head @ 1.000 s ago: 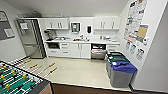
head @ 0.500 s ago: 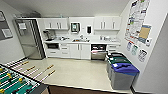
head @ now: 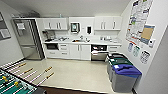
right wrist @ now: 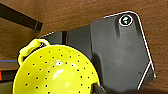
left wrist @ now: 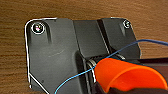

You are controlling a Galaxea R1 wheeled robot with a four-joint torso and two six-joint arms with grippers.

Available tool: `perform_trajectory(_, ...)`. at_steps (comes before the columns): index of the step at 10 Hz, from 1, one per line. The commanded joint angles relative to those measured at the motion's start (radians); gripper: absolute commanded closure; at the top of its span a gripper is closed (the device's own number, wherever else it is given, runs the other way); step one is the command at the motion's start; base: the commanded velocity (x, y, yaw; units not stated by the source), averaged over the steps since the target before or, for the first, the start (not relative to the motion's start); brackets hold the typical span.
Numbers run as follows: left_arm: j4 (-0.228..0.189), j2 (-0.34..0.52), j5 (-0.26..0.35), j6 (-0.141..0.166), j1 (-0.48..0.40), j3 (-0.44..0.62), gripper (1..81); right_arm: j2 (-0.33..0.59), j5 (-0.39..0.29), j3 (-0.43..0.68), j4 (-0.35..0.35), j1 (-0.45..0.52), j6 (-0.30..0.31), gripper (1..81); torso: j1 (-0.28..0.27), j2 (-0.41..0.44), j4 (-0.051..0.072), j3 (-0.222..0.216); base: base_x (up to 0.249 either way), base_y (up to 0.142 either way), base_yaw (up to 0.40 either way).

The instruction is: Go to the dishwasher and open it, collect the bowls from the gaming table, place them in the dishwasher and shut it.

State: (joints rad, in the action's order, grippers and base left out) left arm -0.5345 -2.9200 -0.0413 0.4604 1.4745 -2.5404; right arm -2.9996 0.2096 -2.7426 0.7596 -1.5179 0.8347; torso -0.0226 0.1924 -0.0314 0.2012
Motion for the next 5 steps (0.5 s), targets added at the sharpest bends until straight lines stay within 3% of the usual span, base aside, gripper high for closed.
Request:
perform_trajectory(1,0.007,0.005,0.04,0.0,-0.05,0.006,81.1,0.006,-0.027,0.0,0.01,0.049,-0.002,81.1,0.0,0.0,0.0,0.0,0.132,0.0,0.0)
perform_trajectory(5,0.007,-0.004,0.04,0.0,-0.05,0.009,81.1,0.009,-0.027,0.0,0.012,0.052,-0.003,81.1,0.0,0.0,0.0,0.0,0.133,0.0,0.0)
